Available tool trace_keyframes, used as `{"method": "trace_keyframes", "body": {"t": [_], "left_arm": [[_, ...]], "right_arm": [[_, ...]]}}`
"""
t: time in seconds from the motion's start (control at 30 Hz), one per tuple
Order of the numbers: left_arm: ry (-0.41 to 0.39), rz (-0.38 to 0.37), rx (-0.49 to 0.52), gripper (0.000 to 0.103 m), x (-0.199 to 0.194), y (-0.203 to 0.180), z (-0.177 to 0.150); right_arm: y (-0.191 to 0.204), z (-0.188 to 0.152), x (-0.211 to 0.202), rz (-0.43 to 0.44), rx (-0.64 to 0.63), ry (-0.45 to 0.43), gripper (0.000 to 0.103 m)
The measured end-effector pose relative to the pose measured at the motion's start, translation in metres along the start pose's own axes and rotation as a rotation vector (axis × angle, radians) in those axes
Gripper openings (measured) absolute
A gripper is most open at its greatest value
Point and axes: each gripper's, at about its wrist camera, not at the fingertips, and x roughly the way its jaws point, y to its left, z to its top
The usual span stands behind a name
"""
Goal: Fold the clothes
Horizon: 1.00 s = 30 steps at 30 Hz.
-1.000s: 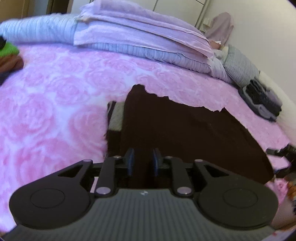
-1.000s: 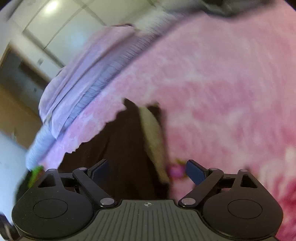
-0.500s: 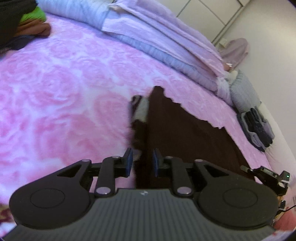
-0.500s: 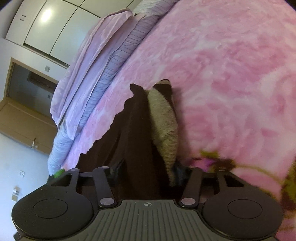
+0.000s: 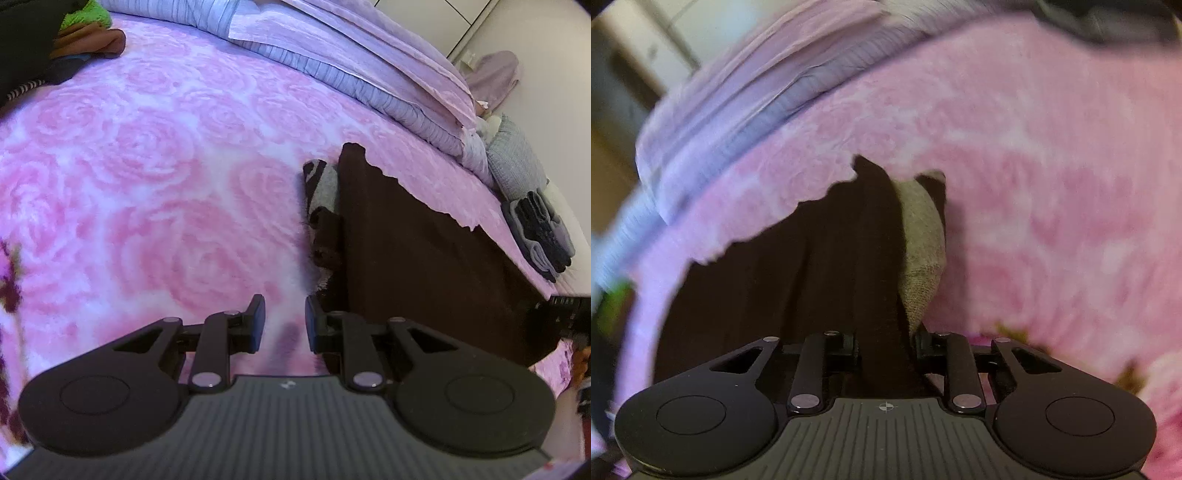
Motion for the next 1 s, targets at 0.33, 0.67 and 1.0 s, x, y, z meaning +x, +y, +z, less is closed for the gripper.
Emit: {"method": "trace_keyframes", "body": {"t": [0.33, 0.67, 1.0], "left_arm": [[-0.023, -0.022, -0.045, 0.017, -0.015, 0.023, -0.008], [-0.027, -0.026, -0.094, 0.017, -0.037, 0.035, -0.018], [0.034, -0.336, -0.194, 0.02, -0.015, -0.02, 0.007]], "right_arm": [[0.256, -0.09, 0.007, -0.256, -0.898, -0.233, 0.021], [0.277, -0.214, 0.078, -0.348, -1.191, -0.274, 0.039], [0.187, -0.136, -0.057, 0.059, -0.785, -0.258, 0.069]]}}
